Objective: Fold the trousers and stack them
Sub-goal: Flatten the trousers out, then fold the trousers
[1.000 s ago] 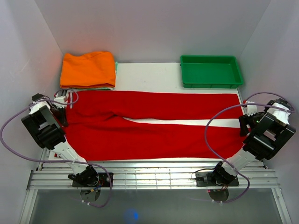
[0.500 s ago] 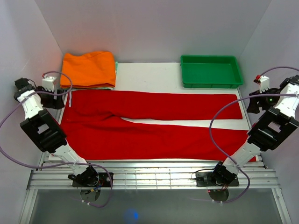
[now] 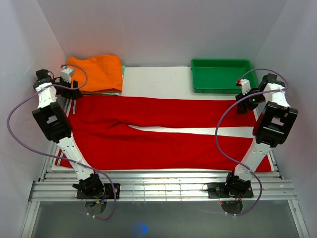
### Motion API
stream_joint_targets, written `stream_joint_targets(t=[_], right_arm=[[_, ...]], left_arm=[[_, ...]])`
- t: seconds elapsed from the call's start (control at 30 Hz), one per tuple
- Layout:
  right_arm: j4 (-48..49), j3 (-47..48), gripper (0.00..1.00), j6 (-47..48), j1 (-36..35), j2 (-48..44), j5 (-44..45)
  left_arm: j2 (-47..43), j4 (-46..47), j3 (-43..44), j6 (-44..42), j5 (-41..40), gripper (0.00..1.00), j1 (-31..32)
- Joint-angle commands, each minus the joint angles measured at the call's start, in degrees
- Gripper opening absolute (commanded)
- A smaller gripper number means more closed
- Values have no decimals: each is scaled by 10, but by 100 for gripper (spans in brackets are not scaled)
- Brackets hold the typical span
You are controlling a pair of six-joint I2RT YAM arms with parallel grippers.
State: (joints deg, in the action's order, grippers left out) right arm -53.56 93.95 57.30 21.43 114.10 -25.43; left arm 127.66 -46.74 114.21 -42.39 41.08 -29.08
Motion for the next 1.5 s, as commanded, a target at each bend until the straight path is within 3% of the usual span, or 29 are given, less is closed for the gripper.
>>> stream_joint_targets(t=[0.0,0.33,0.6,0.7,0.73,0.93,0.97,1.07,1.2,1.33,1.47], right_arm=[[53,-31,58,-4,-12,19,30],[92,-161,55,91,-18,24,137],[66,-220,41,166,-17,-19,163],[35,-218,39,205,-15,-55,144],[9,-214,38,215,-14,-63,129],[-73,-111,42,263,-6,-94,52],[-72,-91,48,259,-1,-92,40],[-29,-28,54,240,2,-71,15],[-39,47,57,250,2,-7,9],[-86,137,72,277,1,66,-11],[-92,161,75,338,-1,109,-15]], left_arm=[[12,-8,36,-65,69,72,10],[87,-8,57,-251,77,71,16],[76,-1,10,-325,71,70,19],[99,-40,27,-349,52,63,20],[104,-54,31,-366,49,55,19],[95,-121,-5,-443,31,31,18],[88,-121,-17,-464,29,29,19],[73,-117,-49,-495,17,18,19],[65,-102,-58,-506,15,10,19],[55,-85,-72,-523,1,5,18],[51,-83,-80,-530,1,0,19]])
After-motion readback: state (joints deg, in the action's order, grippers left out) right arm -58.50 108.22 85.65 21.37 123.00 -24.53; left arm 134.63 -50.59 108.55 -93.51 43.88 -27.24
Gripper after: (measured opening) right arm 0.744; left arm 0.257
